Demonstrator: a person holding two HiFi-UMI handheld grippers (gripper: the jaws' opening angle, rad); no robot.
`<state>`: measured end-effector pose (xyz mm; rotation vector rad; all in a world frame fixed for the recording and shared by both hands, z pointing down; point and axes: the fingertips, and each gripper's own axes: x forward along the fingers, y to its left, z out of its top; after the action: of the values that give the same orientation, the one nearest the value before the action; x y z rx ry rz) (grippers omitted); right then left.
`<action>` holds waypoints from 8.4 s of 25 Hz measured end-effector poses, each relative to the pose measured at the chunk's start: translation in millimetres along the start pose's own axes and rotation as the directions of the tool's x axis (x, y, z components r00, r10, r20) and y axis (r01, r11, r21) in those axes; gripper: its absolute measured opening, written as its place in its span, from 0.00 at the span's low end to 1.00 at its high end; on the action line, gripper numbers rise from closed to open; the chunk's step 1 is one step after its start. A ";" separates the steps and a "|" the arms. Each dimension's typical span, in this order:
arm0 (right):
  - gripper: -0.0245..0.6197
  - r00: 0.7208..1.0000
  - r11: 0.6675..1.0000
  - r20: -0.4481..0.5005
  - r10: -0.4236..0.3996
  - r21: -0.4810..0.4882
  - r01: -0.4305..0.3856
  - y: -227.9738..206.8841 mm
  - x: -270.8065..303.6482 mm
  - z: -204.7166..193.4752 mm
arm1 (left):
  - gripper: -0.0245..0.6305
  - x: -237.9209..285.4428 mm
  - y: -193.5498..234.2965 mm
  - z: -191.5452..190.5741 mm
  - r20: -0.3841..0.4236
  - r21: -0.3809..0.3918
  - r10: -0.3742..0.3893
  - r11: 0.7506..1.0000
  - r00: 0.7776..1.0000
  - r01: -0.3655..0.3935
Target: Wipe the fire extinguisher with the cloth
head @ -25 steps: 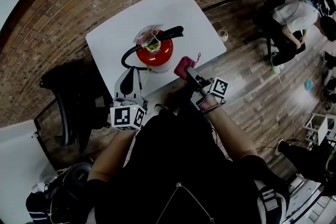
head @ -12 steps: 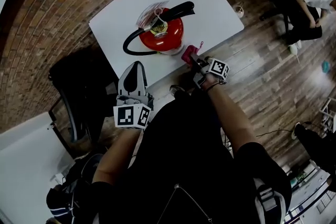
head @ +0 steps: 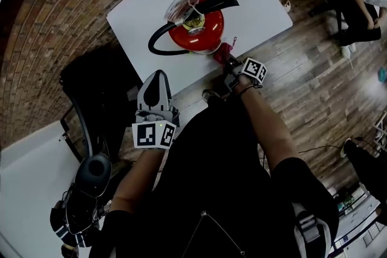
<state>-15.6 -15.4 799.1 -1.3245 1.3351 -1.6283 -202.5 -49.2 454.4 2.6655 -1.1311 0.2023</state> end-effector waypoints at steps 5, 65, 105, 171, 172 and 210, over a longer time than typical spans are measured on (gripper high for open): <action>0.19 1.000 1.000 0.015 0.016 0.022 -0.016 2.7 3.7 -0.7 | 0.08 -3.3 1.0 -0.7 0.001 -0.002 0.000 1.000 1.000 0.000; 0.19 0.944 0.945 0.060 0.324 0.025 -0.326 251.4 -79.3 -5.7 | 0.08 -7.4 -16.5 35.0 0.098 -0.014 -0.021 1.000 0.995 0.022; 0.19 0.881 -0.448 -0.270 -0.388 -0.780 -0.436 252.3 -113.9 -83.3 | 0.08 -26.2 -17.1 26.8 0.126 -0.063 0.007 0.998 0.992 0.001; 0.19 0.950 -0.919 0.053 -0.308 -0.277 -0.282 148.4 -32.7 -74.0 | 0.08 -129.3 -29.3 7.7 0.127 -0.123 0.366 0.928 0.922 -0.351; 0.19 0.951 -0.919 0.054 -0.303 -0.281 -0.277 152.9 -33.8 -74.1 | 0.08 -130.0 -29.8 9.2 0.129 -0.123 0.365 0.929 0.922 -0.350; 0.19 0.985 -0.974 0.163 -0.055 -0.227 -0.017 331.0 -97.9 -73.7 | 0.08 -130.9 -34.5 72.8 0.236 -0.043 0.224 0.974 0.946 -0.220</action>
<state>-95.6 4.7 455.9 0.9728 -1.5184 -0.9496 -265.5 44.5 350.1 2.5958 -1.5019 -0.0938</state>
